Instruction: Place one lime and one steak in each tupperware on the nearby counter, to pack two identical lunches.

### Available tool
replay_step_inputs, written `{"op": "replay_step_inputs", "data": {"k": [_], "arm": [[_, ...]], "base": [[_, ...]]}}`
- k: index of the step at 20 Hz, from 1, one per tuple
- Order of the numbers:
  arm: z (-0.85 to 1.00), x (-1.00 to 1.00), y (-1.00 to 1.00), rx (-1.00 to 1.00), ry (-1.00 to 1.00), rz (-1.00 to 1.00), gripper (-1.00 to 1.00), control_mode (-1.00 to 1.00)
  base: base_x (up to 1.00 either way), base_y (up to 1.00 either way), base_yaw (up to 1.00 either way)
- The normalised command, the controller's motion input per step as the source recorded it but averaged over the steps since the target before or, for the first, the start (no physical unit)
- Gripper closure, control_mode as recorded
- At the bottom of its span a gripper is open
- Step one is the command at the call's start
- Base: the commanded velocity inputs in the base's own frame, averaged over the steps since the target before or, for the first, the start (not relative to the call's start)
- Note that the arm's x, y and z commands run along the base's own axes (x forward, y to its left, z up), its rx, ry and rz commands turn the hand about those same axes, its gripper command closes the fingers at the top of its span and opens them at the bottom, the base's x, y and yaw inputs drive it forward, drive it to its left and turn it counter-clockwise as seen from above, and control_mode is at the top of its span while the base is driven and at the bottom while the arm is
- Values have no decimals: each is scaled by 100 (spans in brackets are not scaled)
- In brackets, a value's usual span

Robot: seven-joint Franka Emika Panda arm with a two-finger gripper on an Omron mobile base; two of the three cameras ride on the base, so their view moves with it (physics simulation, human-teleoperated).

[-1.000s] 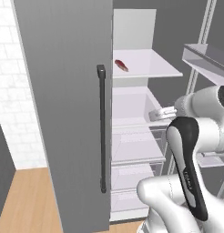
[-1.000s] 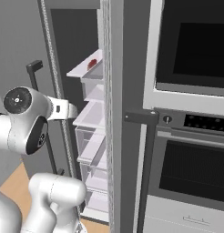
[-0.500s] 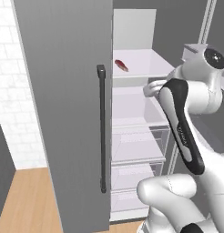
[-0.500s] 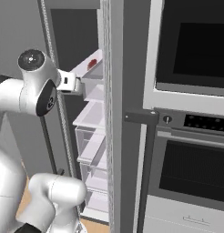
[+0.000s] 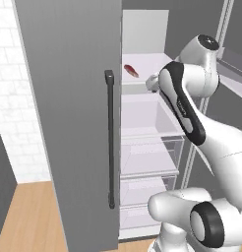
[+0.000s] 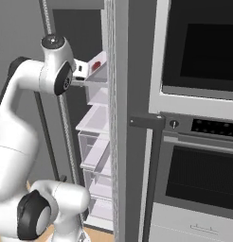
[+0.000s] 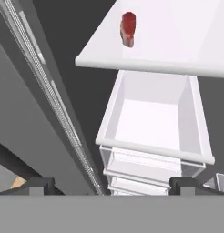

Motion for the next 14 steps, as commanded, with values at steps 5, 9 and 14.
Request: {"op": "replay_step_inputs", "data": {"k": [5,9,14], "arm": [[0,81,0,0,0,3,-100,-100],[0,71,0,0,0,1,-100,-100],[0,58,0,0,0,3,-100,-100]], "base": [[0,0,0],[0,0,0],[0,0,0]]}}
